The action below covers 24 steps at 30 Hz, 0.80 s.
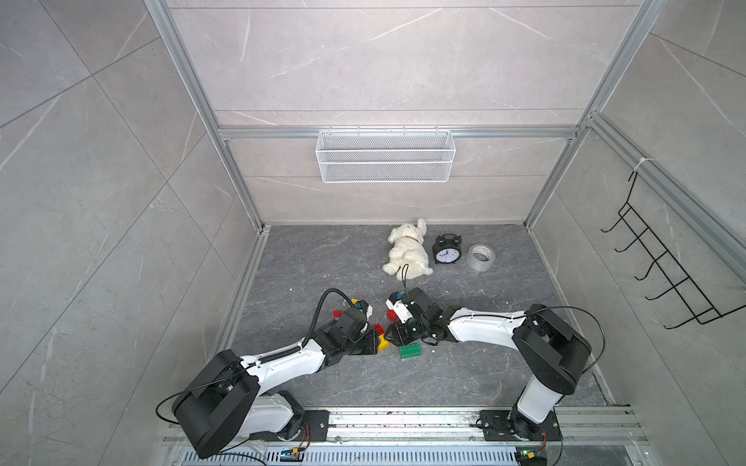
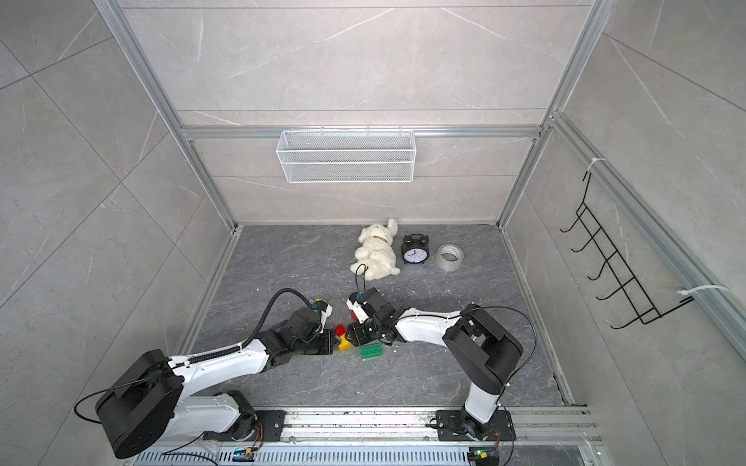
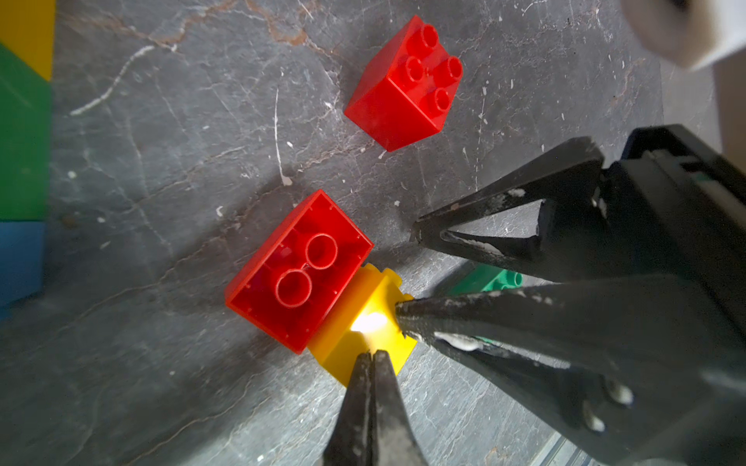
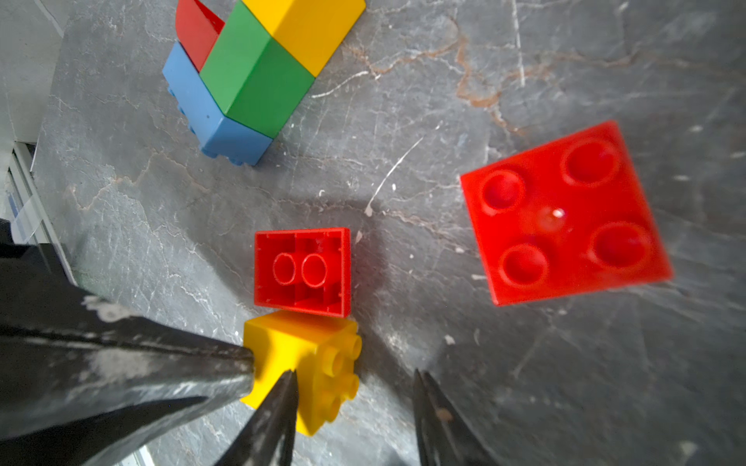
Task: Assemble the letter r with lego
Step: Pick up the lego brick from the center of the board.
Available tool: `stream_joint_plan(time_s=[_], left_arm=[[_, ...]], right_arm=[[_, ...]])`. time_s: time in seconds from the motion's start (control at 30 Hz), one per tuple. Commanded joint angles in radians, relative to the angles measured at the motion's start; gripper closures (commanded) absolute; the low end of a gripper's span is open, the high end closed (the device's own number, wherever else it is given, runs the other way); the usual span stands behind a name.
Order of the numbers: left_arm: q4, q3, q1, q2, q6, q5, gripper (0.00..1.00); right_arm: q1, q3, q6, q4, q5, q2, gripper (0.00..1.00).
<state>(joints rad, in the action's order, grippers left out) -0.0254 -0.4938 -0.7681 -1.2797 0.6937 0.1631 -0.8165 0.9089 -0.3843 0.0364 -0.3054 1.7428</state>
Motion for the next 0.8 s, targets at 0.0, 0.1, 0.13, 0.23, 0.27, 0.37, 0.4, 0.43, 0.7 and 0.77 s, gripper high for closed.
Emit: stream_joint_plan(time_s=[0.0, 0.1, 0.13, 0.23, 0.27, 0.37, 0.4, 0.43, 0.7, 0.77], left_arm=[[0.1, -0.016, 0.003, 0.0, -0.021, 0.011, 1.0], [0.138, -0.004, 0.003, 0.012, -0.001, 0.008, 1.0], [0.148, 0.001, 0.003, 0.015, 0.01, 0.007, 1.0], [0.174, 0.016, 0.003, 0.026, 0.033, -0.001, 1.0], [0.178, 0.02, 0.003, 0.028, 0.044, -0.003, 1.0], [0.189, 0.03, 0.003, 0.025, 0.064, -0.003, 1.0], [0.188, 0.033, 0.002, 0.021, 0.066, -0.003, 1.0], [0.186, 0.036, 0.002, 0.014, 0.07, -0.005, 1.0], [0.156, 0.054, 0.001, 0.029, 0.075, -0.036, 1.0], [0.156, 0.065, 0.001, 0.058, 0.085, -0.057, 1.0]], right_arm=[[0.008, 0.006, 0.013, 0.038, 0.039, -0.047, 0.48], [0.017, 0.01, 0.012, 0.04, 0.038, -0.065, 0.45], [0.02, 0.013, 0.012, 0.044, 0.038, -0.064, 0.45], [0.023, 0.024, 0.021, 0.055, 0.04, -0.054, 0.45], [0.023, 0.026, 0.023, 0.059, 0.038, -0.048, 0.45], [0.024, 0.036, 0.028, 0.074, 0.038, -0.035, 0.45], [0.024, 0.038, 0.03, 0.077, 0.037, -0.029, 0.45], [0.024, 0.041, 0.03, 0.081, 0.033, -0.023, 0.45], [0.02, 0.055, 0.01, 0.026, -0.132, 0.02, 0.4], [0.016, 0.06, 0.009, 0.026, -0.139, 0.032, 0.4]])
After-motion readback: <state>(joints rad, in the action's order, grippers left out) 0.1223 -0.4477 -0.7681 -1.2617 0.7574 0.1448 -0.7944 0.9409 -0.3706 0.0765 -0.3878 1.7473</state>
